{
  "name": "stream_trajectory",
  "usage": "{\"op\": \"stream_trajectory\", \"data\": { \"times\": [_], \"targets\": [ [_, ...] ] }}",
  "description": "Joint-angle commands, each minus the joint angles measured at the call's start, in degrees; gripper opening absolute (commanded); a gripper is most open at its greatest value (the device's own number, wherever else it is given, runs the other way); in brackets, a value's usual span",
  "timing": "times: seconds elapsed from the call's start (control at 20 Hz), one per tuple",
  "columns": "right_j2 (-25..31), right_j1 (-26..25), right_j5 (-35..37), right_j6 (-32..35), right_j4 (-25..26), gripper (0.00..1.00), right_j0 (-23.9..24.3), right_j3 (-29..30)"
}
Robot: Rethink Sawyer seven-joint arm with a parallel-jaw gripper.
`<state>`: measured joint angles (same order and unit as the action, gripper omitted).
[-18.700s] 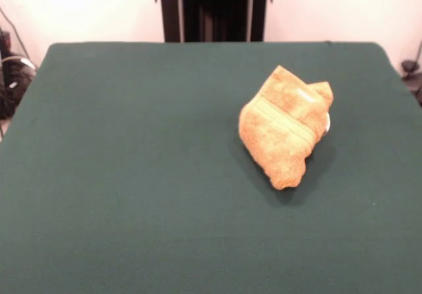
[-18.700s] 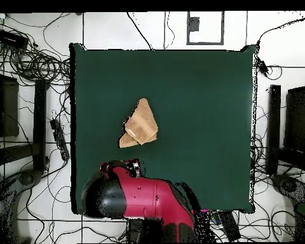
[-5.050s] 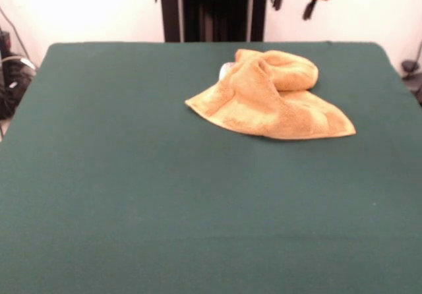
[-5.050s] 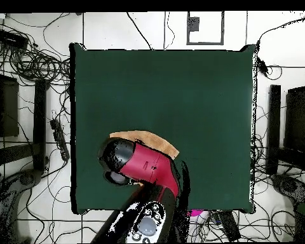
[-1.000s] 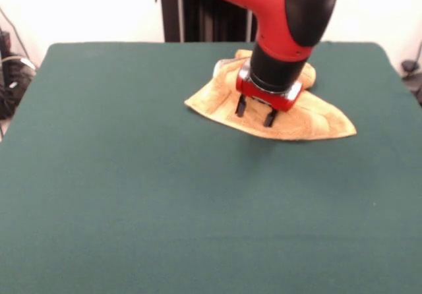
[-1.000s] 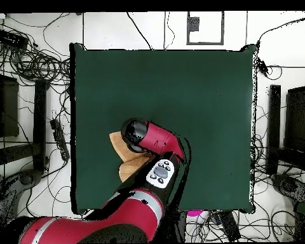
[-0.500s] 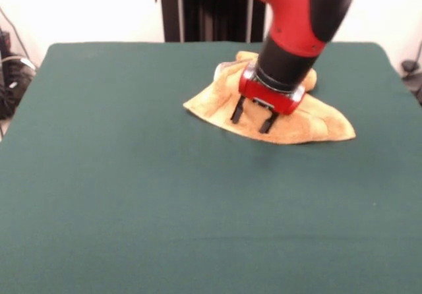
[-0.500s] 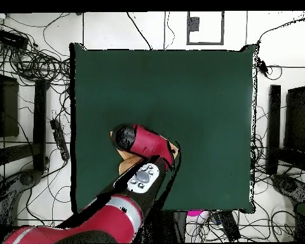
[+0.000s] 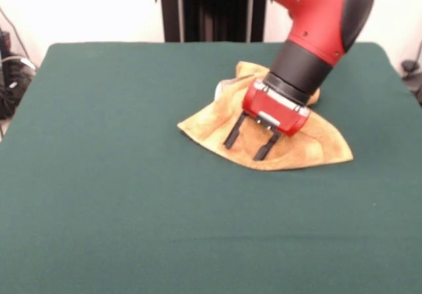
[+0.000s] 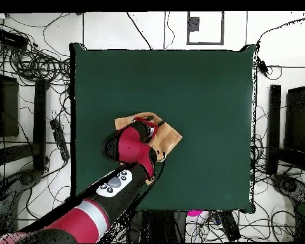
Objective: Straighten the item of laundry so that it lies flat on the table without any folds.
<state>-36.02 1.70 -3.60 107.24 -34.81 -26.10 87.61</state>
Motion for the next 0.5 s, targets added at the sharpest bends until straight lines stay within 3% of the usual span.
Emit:
{"op": "stream_trajectory", "data": {
  "times": [0.05,0.3,0.5],
  "targets": [
    [2.8,-3.97,-0.06,8.33,-1.34,1.0,6.96,-7.23],
    [2.67,-3.73,2.38,5.85,-0.02,1.0,9.09,-11.13],
    [-0.88,-6.69,1.13,6.53,-2.46,1.0,8.72,-14.19]
  ]
}}
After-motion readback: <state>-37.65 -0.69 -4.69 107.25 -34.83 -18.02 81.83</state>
